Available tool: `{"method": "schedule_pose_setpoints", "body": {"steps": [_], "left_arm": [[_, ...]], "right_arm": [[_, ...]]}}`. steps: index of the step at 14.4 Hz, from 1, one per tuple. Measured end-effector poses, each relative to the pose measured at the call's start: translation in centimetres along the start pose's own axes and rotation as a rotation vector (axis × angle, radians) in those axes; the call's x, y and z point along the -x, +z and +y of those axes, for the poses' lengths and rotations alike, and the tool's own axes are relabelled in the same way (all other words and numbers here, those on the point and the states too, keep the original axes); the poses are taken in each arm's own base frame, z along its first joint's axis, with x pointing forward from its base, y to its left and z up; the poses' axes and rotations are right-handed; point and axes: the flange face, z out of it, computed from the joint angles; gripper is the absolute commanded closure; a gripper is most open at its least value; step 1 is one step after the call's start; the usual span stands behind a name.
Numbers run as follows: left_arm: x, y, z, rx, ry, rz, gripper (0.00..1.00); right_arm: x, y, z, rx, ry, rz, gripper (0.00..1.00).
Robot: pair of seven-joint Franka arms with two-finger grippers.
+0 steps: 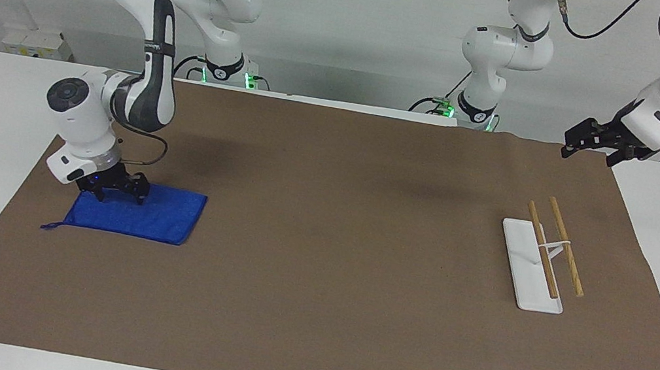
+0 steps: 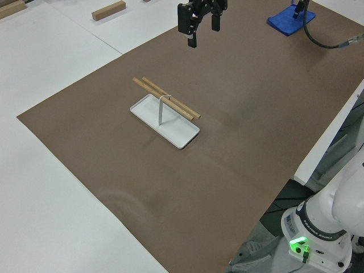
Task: Right arm passes towel to left arm to hang
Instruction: 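Reach the right gripper down to the near edge of the blue towel, then close the right gripper on the blue towel edge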
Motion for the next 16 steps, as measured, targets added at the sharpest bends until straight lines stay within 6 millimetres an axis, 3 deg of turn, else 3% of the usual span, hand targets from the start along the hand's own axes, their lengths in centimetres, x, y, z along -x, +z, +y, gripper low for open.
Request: {"method": "schedule_pose_setpoints", "body": {"steps": [2, 6, 7, 16], "left_arm": [[0.0, 0.0, 0.0, 0.0, 0.0, 0.0, 0.0], [0.0, 0.0, 0.0, 0.0, 0.0, 0.0, 0.0], [0.0, 0.0, 0.0, 0.0, 0.0, 0.0, 0.0], [0.0, 0.0, 0.0, 0.0, 0.0, 0.0, 0.0]], "right_arm": [[0.1, 0.2, 0.0, -0.001, 0.0, -0.003, 0.31], [-0.1, -0.2, 0.0, 0.003, -0.001, 0.013, 0.95], [-0.1, -0.4, 0.0, 0.003, 0.0, 0.016, 1.0], [-0.4, -1.5, -0.3, -0.084, 0.071, -0.018, 1.0]]}}
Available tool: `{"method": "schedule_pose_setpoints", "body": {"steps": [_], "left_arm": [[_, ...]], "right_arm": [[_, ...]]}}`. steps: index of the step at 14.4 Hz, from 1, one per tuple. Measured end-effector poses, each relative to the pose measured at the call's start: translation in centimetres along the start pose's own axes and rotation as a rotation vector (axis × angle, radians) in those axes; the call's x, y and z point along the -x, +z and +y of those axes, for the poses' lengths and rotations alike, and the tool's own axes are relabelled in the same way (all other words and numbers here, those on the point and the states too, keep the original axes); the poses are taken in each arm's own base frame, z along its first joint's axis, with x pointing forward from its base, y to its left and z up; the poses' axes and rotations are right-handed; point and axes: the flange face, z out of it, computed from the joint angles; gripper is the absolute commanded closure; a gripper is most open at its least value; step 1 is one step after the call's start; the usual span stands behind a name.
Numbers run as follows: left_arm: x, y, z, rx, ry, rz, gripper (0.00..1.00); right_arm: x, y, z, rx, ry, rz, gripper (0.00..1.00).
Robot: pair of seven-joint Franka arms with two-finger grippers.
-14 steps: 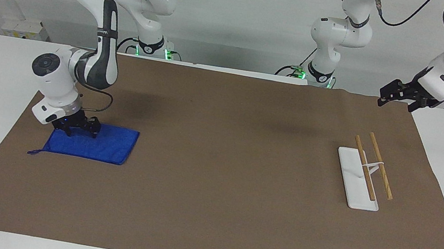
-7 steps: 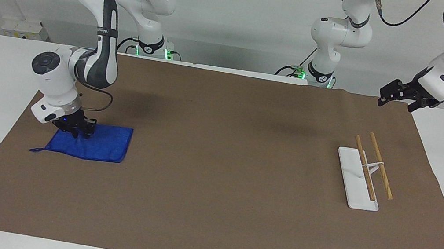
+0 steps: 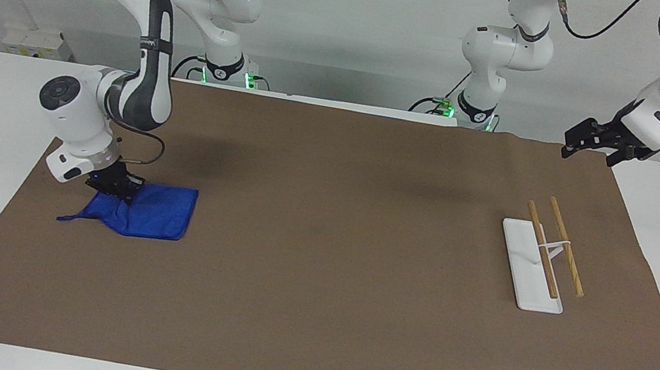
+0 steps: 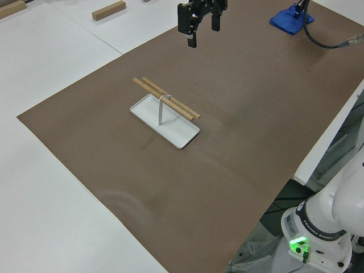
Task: Right arm passes towel to left arm to hang
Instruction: 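Close the right gripper on the blue towel edge, then lift the towel with the right gripper while the left gripper reaches forward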
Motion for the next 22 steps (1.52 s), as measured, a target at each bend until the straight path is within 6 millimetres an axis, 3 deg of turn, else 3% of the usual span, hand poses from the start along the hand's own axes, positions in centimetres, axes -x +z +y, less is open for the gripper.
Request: {"method": "schedule_pose_setpoints", "body": {"steps": [3, 5, 7, 11, 16, 18, 22], "left_arm": [[0.0, 0.0, 0.0, 0.0, 0.0, 0.0, 0.0], [0.0, 0.0, 0.0, 0.0, 0.0, 0.0, 0.0], [0.0, 0.0, 0.0, 0.0, 0.0, 0.0, 0.0], [0.0, 0.0, 0.0, 0.0, 0.0, 0.0, 0.0], [0.0, 0.1, 0.0, 0.0, -0.008, -0.001, 0.0], [-0.1, 0.7, 0.0, 0.002, -0.092, -0.006, 0.0], [-1.1, 3.4, 1.2, 0.222, -0.497, 0.051, 0.0]], "right_arm": [[-0.5, -1.8, -1.9, -0.02, 0.033, -0.007, 1.0], [-1.2, -4.1, -5.2, -0.042, 0.093, -0.04, 1.0], [-2.0, -7.2, -10.2, -0.056, 0.206, -0.076, 1.0], [-2.3, -12.8, -22.9, -0.065, 0.437, -0.104, 1.0], [0.2, -17.1, -38.4, -0.16, 0.662, -0.064, 1.0], [1.1, -18.6, -42.8, -0.269, 0.729, -0.082, 1.0], [1.3, -20.6, -48.3, -0.554, 0.821, -0.149, 1.0]]}}
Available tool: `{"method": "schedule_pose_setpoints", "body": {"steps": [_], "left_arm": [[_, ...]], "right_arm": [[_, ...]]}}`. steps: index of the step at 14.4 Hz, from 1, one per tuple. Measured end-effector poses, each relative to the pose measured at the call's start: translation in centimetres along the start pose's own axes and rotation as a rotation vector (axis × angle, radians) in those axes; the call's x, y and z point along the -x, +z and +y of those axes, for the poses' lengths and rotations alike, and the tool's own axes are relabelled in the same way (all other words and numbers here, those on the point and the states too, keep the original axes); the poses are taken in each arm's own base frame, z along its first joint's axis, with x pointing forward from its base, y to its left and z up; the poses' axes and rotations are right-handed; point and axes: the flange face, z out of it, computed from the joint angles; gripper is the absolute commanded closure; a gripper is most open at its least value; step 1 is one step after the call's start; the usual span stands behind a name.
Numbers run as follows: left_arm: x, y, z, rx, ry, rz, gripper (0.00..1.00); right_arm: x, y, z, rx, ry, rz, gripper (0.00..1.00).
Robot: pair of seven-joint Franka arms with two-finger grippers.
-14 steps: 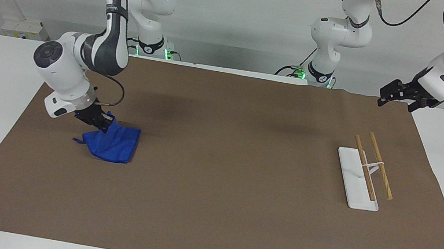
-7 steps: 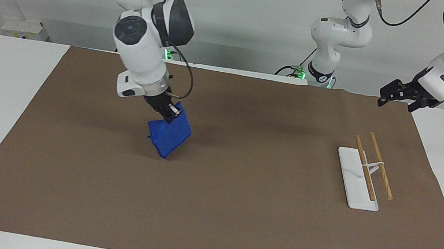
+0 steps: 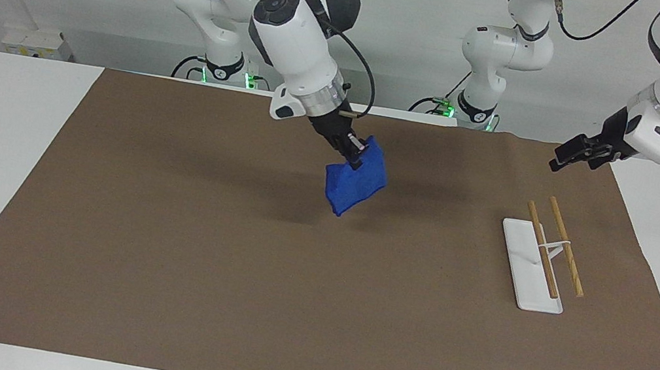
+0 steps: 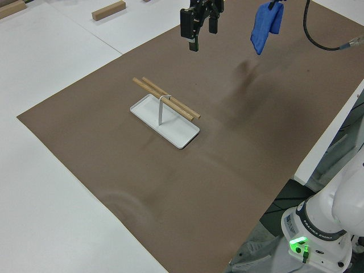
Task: Right arm passes towel to left arm to hang
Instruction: 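Lift the towel with the right gripper while the left gripper reaches forward, then close the left gripper on the towel held by the right gripper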
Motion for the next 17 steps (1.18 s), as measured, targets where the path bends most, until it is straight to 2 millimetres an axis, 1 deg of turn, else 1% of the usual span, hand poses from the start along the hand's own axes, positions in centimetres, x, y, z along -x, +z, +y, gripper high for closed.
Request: {"method": "schedule_pose_setpoints", "body": {"steps": [3, 5, 7, 10, 12, 15, 17], "left_arm": [[0.0, 3.2, -0.8, 0.14, -0.29, -0.041, 0.0], [0.1, 4.5, -0.5, 0.207, -0.515, -0.079, 0.0], [0.6, 5.1, 0.0, 0.237, -0.675, -0.121, 0.0], [1.5, 5.3, 0.7, 0.247, -0.792, -0.155, 0.0], [2.1, 5.8, 0.9, 0.239, -0.831, -0.172, 0.0], [3.0, 6.7, 0.6, 0.222, -0.864, -0.194, 0.0], [3.6, 6.7, 0.5, 0.206, -0.87, -0.212, 0.0]], "right_arm": [[3.2, 1.6, -2.1, -0.188, 0.057, -0.051, 1.0], [5.6, 2.9, -2.6, -0.246, 0.074, -0.083, 1.0], [7.8, 3.7, -2.7, -0.259, 0.096, -0.122, 1.0], [10.5, 4.1, -3.2, -0.329, 0.161, -0.162, 1.0], [11.3, 4.5, -3.2, -0.349, 0.182, -0.173, 1.0], [11.4, 4.6, -3.4, -0.353, 0.194, -0.182, 1.0], [11.5, 4.5, -3.5, -0.375, 0.205, -0.183, 1.0]]}}
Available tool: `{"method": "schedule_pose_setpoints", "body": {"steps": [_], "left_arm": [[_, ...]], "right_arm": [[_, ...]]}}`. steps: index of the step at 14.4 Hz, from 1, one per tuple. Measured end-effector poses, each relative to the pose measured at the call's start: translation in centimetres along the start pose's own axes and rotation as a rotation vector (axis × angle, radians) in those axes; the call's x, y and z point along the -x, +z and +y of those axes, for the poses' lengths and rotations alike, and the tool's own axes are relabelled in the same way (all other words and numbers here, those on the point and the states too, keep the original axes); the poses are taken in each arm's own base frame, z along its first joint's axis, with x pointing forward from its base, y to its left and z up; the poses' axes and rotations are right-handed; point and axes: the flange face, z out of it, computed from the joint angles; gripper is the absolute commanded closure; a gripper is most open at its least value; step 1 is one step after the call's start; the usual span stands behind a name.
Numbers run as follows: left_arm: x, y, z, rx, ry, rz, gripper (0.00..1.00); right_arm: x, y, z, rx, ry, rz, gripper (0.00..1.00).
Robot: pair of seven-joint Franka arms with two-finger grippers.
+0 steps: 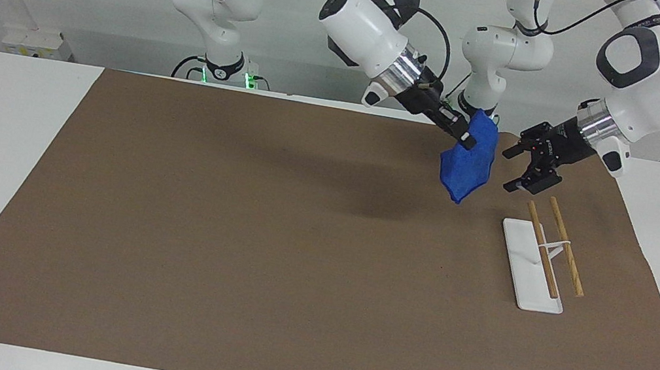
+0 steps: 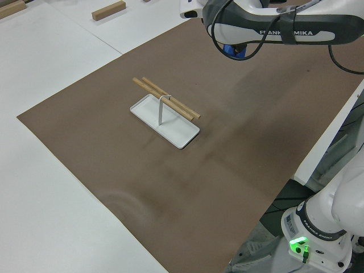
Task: Right arm passes towel to left arm to hang
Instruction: 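Close the left gripper on the towel held by the right gripper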
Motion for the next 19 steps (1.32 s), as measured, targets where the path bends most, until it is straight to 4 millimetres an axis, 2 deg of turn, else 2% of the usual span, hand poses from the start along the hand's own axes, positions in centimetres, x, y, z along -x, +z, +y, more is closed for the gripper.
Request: {"method": "schedule_pose_setpoints", "body": {"steps": [10, 16, 19], "left_arm": [[1.9, 0.9, 0.1, -0.002, -0.1, 0.004, 0.02], [1.1, 0.4, 1.3, 0.122, -0.131, 0.034, 0.5], [0.9, 0.5, 1.3, 0.127, -0.135, 0.035, 0.51]], "right_arm": [[0.1, 0.2, 0.0, -0.004, 0.006, -0.004, 1.0], [0.1, 0.2, 0.1, -0.004, 0.007, -0.004, 1.0], [0.1, 0.2, 0.1, -0.004, 0.007, -0.004, 1.0]]}}
